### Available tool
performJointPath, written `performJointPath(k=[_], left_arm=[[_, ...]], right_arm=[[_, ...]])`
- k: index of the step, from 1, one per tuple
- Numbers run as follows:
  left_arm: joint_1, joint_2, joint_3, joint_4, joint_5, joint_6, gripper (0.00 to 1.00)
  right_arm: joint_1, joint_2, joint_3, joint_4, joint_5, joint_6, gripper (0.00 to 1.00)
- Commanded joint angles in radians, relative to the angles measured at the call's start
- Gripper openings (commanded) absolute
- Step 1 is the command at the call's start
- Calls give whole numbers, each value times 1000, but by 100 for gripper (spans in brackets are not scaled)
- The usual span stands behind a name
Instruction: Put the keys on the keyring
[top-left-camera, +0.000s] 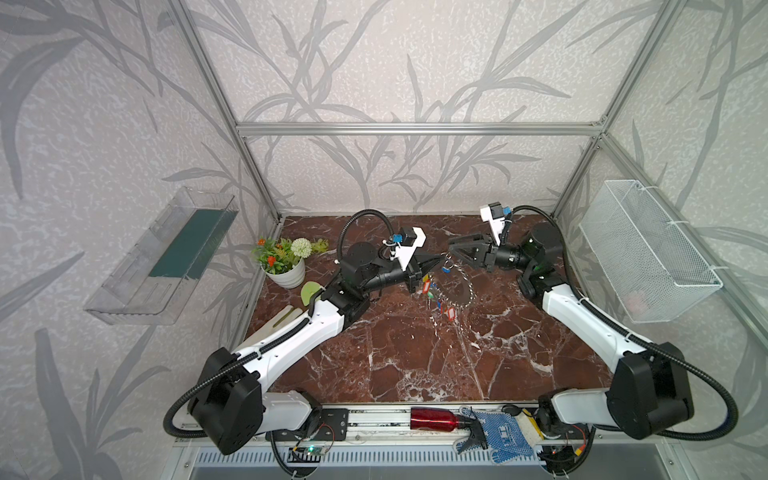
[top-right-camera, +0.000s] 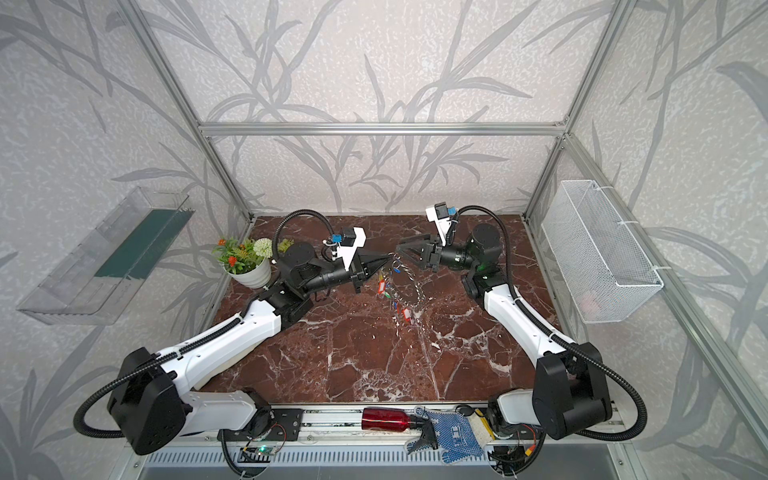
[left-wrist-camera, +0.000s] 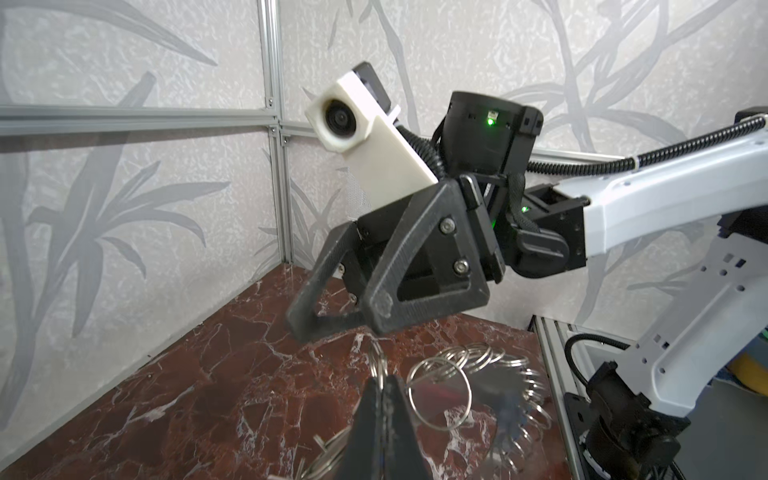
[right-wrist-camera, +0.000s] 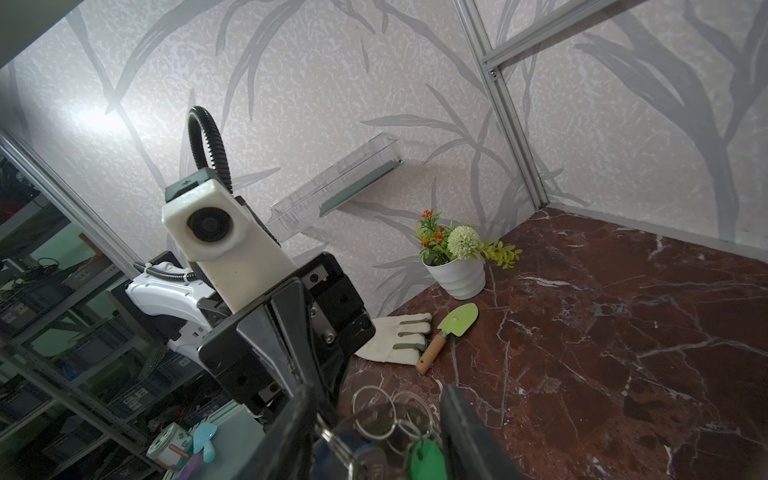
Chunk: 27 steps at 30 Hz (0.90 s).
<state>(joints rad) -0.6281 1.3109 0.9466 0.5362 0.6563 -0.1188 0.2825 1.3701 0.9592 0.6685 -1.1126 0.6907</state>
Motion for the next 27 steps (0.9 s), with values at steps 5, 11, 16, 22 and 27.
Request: performJointPath(k=[5,11,16,22,27], left_arm=[[-7,-8,-6,167,-33,-50,0],[-6,-6,-11,169,-66,-49,0],[-6,-2,-11,171,-82,-50,0],[-7,9,-2,168,-99,-52,0],[-7,9,-2,171,-110,-53,0]], right_arm=[[0,47,-11,237,-67,145,39],[-1,64,-13,275,-75,174,32],[-2,62,-22,290,-84,184,25],[-2,60,-33,298,-90,188,25],[-5,63,-40,298,-87,185,19]])
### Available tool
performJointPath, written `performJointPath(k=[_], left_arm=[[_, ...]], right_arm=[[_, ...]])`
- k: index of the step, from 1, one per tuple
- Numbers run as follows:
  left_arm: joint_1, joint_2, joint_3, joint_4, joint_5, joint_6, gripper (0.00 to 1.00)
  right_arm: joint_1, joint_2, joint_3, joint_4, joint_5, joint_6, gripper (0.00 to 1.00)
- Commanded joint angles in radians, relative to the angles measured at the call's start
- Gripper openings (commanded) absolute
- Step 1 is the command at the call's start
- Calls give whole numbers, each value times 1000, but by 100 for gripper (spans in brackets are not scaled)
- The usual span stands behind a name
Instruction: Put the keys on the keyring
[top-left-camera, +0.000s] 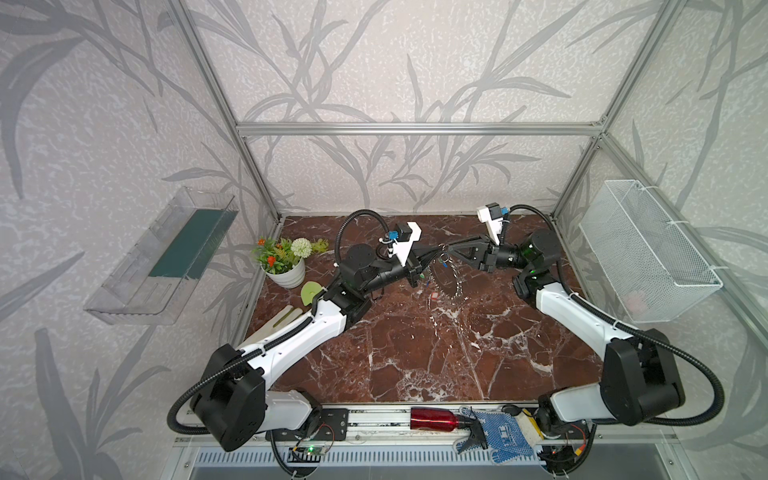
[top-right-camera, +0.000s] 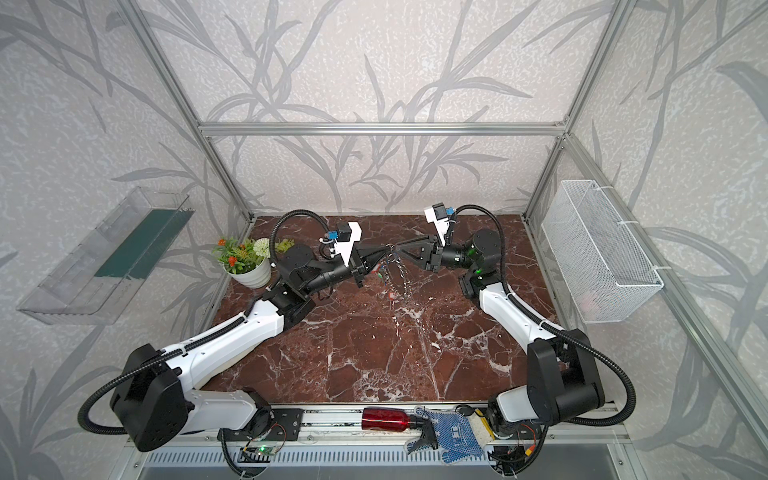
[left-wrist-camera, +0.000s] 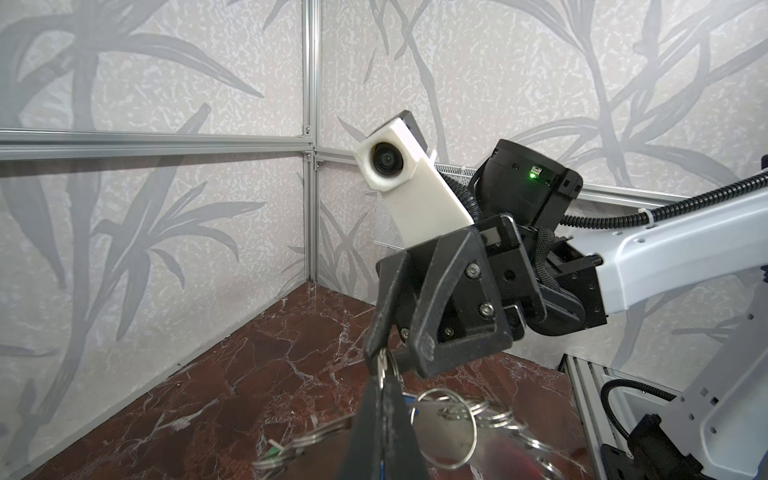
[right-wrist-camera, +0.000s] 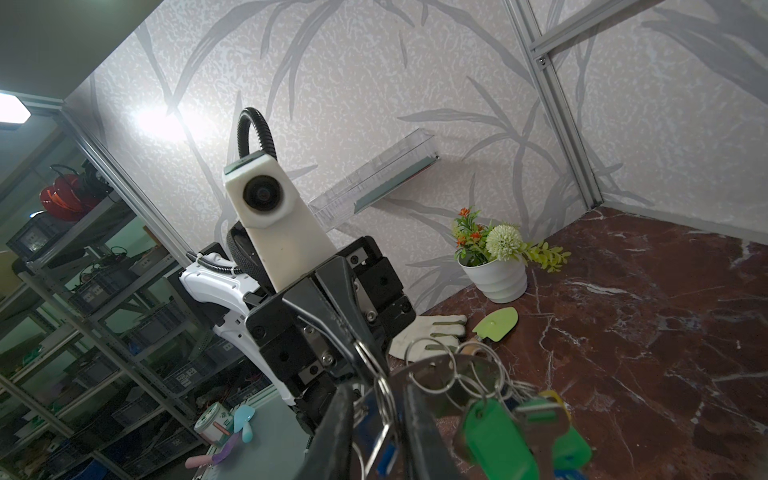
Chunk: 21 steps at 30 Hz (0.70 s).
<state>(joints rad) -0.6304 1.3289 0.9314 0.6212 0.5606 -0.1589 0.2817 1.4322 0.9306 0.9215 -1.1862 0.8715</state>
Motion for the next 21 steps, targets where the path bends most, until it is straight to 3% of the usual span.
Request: performJointPath(k=[1,4,7,21], left_arm=[[-5,-10,12,87,-16,-13,0],[-6,-16,12,87,-22,-17,0],[-6,-27,15,100,-21,-32,0],[-47,-74,31,156,-61,16,0]], right_arm=[[-6,2,-12,46,-12,4,15],[-11,4,-17,44,-4,3,4],[-13,8,-19,40,2,1,0],[6,59,-10,6,-28,14,1]])
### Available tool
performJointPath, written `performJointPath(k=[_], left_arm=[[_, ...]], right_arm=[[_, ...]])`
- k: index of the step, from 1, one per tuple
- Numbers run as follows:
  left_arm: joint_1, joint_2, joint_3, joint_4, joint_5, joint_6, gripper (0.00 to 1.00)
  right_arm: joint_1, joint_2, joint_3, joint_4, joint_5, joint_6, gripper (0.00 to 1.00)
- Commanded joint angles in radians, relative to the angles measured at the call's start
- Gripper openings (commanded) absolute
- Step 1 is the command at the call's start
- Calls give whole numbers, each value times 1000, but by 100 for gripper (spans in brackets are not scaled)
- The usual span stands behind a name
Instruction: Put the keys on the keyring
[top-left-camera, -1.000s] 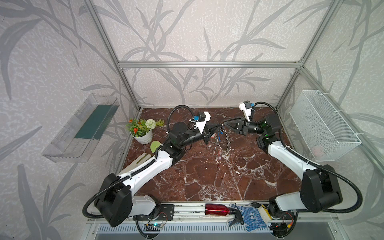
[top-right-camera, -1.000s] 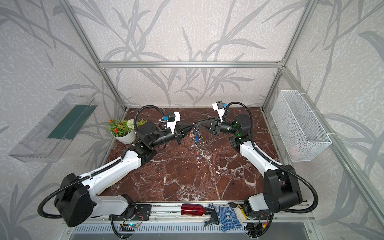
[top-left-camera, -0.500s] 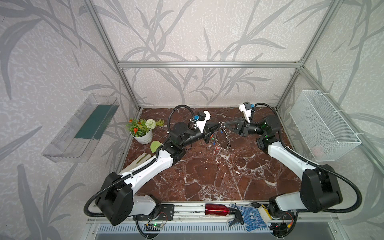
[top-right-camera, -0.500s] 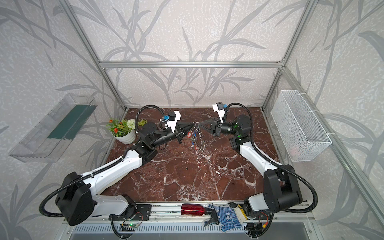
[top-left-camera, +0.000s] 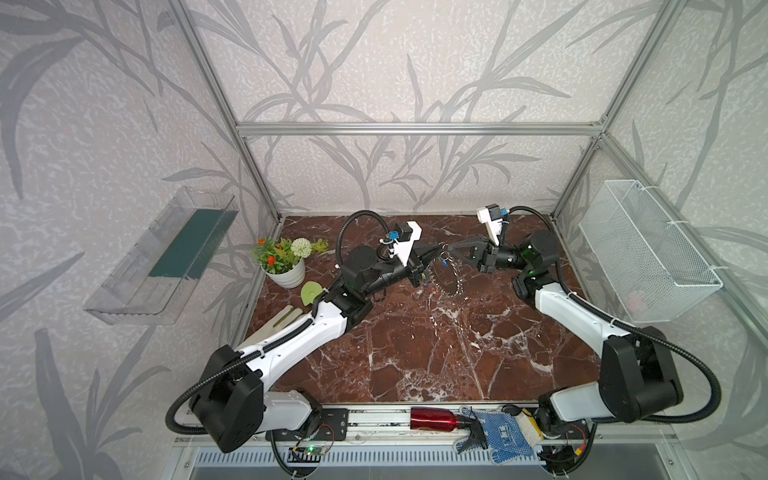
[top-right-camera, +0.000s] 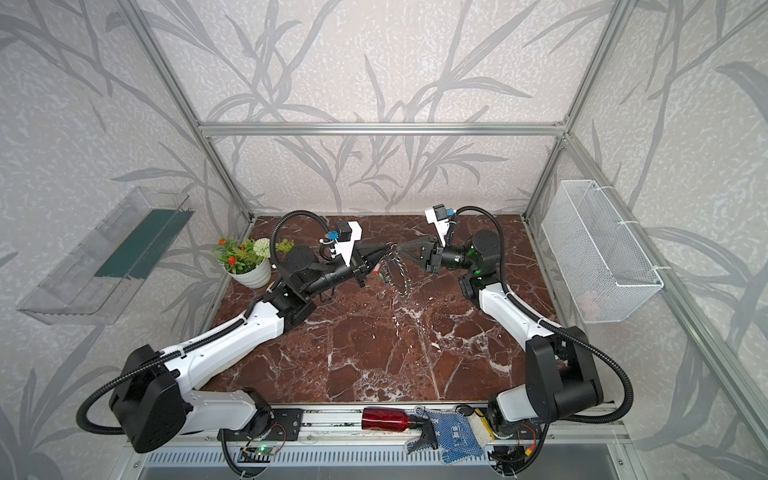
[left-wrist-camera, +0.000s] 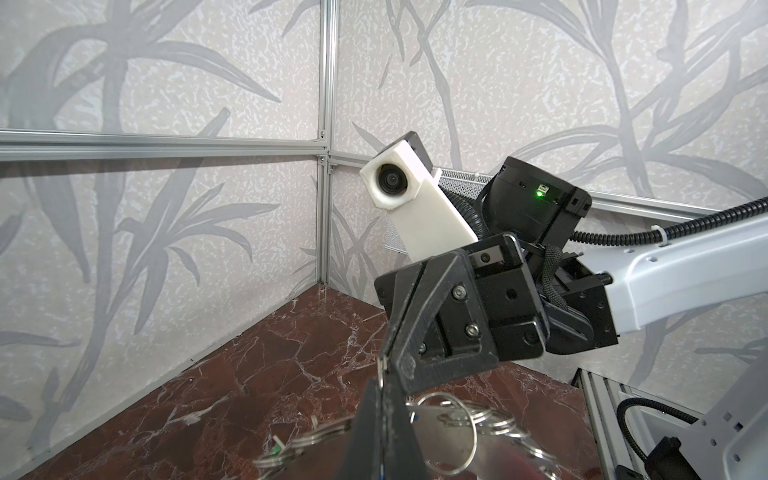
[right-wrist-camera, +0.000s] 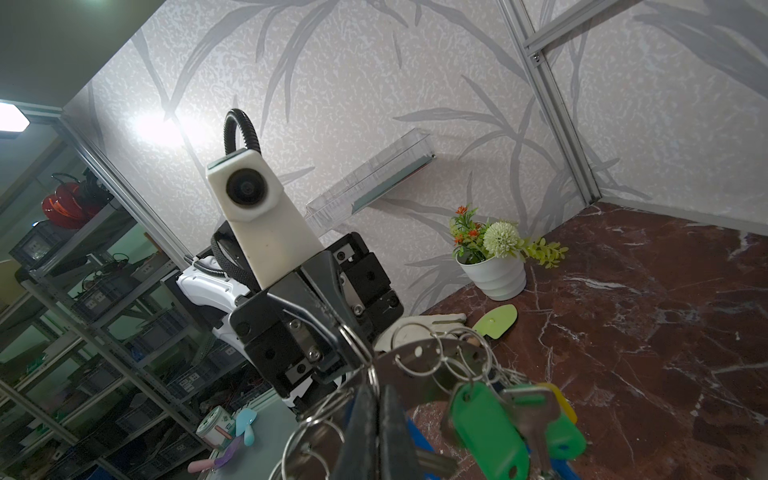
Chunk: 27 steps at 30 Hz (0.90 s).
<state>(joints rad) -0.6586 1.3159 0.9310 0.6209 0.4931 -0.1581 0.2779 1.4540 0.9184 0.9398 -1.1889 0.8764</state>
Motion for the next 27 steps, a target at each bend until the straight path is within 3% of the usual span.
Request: performJointPath(k=[1,7,13,15,21,24,27], left_arm=[[-22,-57,34,161,8,15,0],[-37,-41,43,190,-1,20,0],[-36,-9,36,238,-2,-15,0],[-37,3,35,257,2,-32,0],[-37,0,6,261,-18,-35,0],[-33,-4,-11,258,-33,-47,0],[-29,-8,-25,262,-39,-64,0]], right_arm=[[13,41,5,-9,-26,13,2],[15,67,22,-5,-34,23,4],[15,71,28,-21,-35,16,14],[15,60,32,-70,-21,-22,20],[9,8,42,-188,14,-111,22],[-2,-17,35,-250,40,-135,30],[-32,-52,24,-338,87,-184,32]])
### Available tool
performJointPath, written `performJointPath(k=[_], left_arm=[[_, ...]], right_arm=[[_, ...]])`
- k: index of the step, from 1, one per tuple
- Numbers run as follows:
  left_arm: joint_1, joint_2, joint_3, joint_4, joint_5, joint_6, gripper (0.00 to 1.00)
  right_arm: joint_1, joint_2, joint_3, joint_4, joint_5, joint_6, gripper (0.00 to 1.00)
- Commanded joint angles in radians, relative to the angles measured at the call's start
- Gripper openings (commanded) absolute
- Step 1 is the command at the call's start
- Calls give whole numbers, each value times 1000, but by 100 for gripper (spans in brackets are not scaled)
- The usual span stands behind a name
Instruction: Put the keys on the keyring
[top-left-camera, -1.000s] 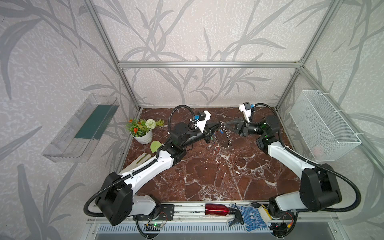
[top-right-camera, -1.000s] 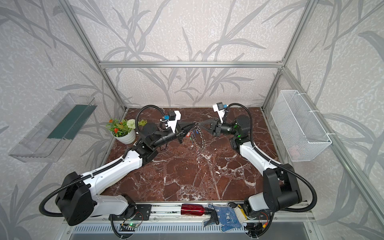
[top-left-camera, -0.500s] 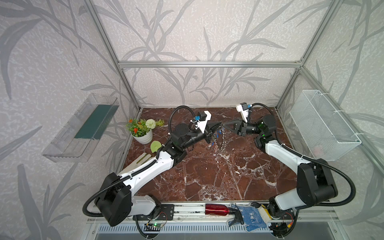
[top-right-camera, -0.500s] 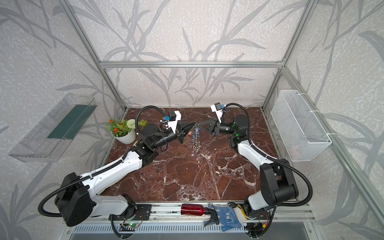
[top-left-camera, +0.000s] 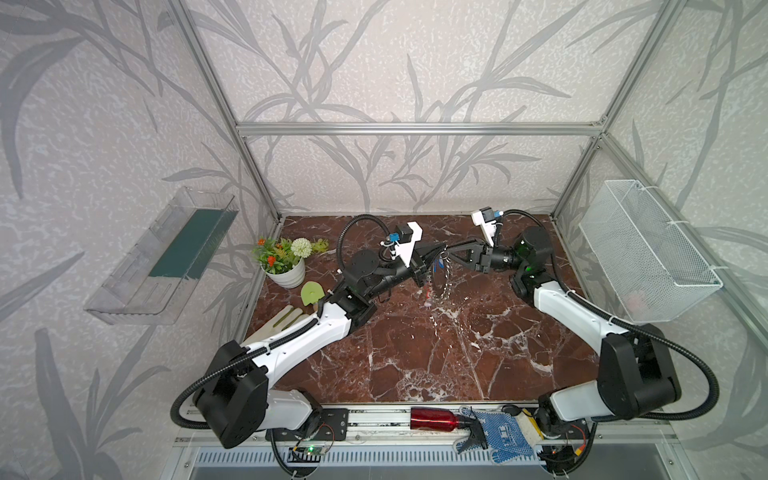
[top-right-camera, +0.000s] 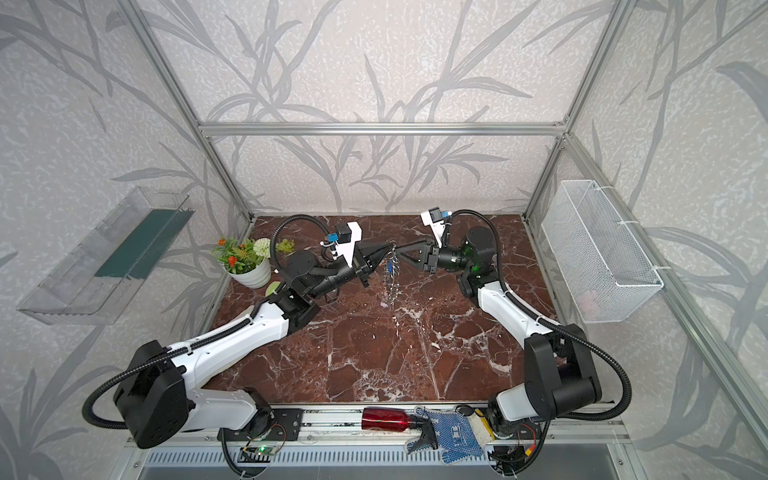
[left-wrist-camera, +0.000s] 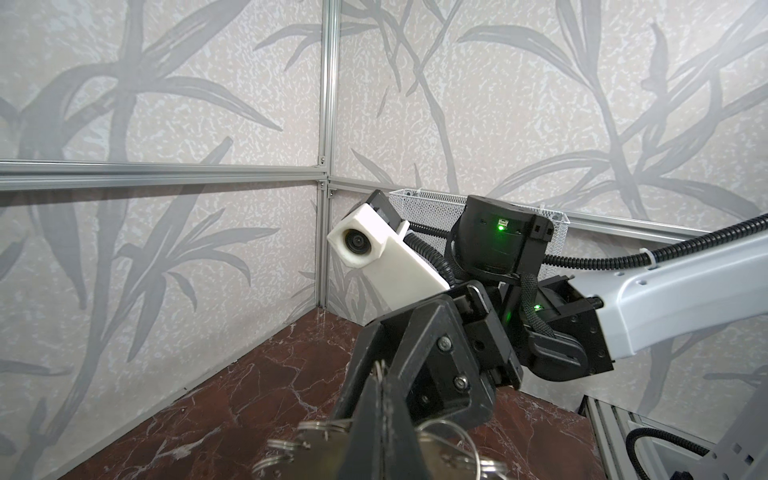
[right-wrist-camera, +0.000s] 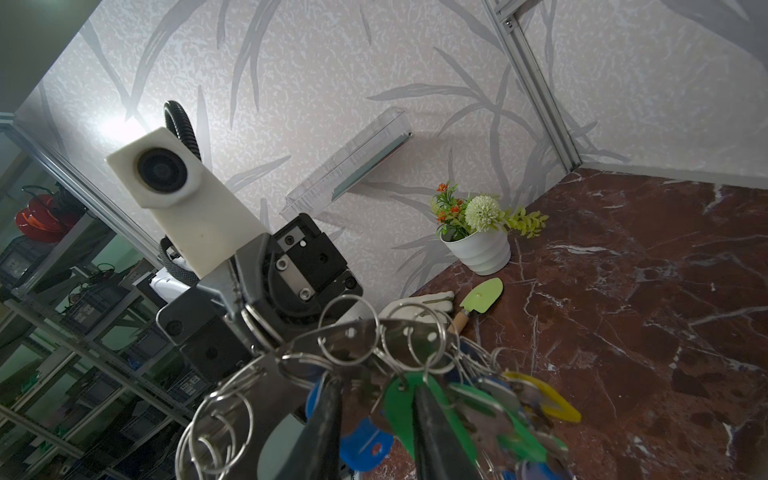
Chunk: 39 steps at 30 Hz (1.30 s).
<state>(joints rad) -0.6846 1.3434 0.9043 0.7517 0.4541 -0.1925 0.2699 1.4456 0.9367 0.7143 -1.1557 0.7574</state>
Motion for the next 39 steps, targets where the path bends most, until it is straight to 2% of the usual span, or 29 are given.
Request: performJointPath(k=[1,4,9,14,19,24,29,39], left_arm=[[-2,-37,-1,132,-1,-35,0],[0,-44,1,115,12,-37,0],[5,-34,-3,134,39,-71,0],[21,-3,4,178,103,-141,0],[57,46,13,292,176,-273,0],[78,62,16,339,209,-331,0],[81,66,19,339,226,-341,0],[80,83,24,354,248,-361,0]], right_arm=[[-39,-57,7,-170,81,-100,33],[-88,-100,3,-324,181,-192,33],[-146,-159,-8,-318,258,-177,40],[-107,-182,25,-210,177,-163,46],[-51,-158,42,-78,79,-126,53],[-35,-116,31,115,7,22,56],[-15,-63,44,240,-29,121,53],[20,-41,69,206,-39,96,40]])
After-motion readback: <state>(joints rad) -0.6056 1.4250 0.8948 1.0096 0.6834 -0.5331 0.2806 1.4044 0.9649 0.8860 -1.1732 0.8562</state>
